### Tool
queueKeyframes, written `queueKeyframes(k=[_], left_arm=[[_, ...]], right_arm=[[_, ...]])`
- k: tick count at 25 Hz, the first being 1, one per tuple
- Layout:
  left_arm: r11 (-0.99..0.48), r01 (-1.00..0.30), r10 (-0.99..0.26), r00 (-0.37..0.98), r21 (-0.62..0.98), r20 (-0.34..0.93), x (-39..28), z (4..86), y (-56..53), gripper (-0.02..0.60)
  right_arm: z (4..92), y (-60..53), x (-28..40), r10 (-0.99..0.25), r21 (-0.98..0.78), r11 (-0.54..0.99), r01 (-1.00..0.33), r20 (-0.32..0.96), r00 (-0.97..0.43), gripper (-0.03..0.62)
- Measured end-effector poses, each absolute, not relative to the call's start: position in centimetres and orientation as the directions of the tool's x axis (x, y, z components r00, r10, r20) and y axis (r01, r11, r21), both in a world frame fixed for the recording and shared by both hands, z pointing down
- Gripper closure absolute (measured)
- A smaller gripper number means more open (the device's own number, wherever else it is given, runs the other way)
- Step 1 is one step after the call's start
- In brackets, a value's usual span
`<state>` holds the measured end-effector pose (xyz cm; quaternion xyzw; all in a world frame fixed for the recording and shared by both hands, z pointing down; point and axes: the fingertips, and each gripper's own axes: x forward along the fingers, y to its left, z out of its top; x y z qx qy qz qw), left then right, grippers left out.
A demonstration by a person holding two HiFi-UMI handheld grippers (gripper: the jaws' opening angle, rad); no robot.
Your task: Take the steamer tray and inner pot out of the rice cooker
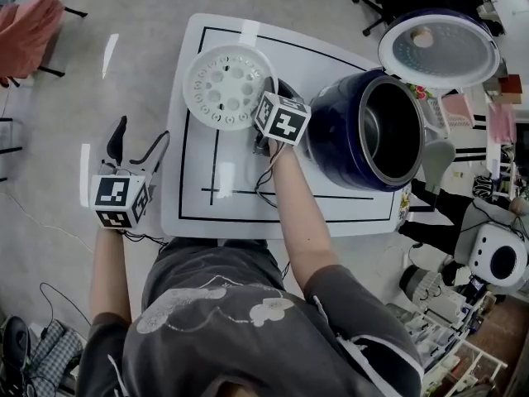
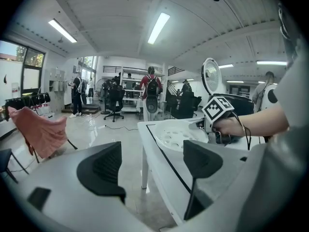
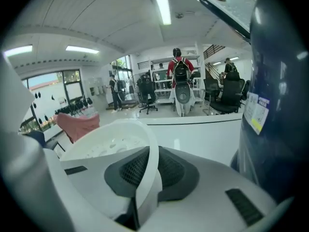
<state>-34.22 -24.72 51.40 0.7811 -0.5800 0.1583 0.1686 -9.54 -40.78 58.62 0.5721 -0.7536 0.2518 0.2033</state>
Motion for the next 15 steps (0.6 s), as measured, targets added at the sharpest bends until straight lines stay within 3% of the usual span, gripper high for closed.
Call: queueKeyframes(k=[4, 11, 15], left_arm=[[-0.27, -0.96, -0.854, 0.273, 0.072, 0.442, -34.1, 51.2, -24.3, 0.187], [-0.262, -0.963, -0.864, 0.264, 0.066, 0.427, -34.0, 50.6, -23.4, 0.187], [-0.253, -0.965, -0.881, 0.259, 0.067, 0.396, -34.0, 49.4, -23.2, 0.187]], right_arm=[[59.9, -40.1, -10.4, -0.72, -0.121, 0.275, -0.954, 0.631, -0.288, 0.517], [59.3, -39.1, -10.8, -0.706, -0.12, 0.324, -0.938, 0.63, -0.325, 0.373], [56.7, -38.2, -10.3, -0.743, -0.119, 0.319, -0.94, 0.585, -0.326, 0.359]])
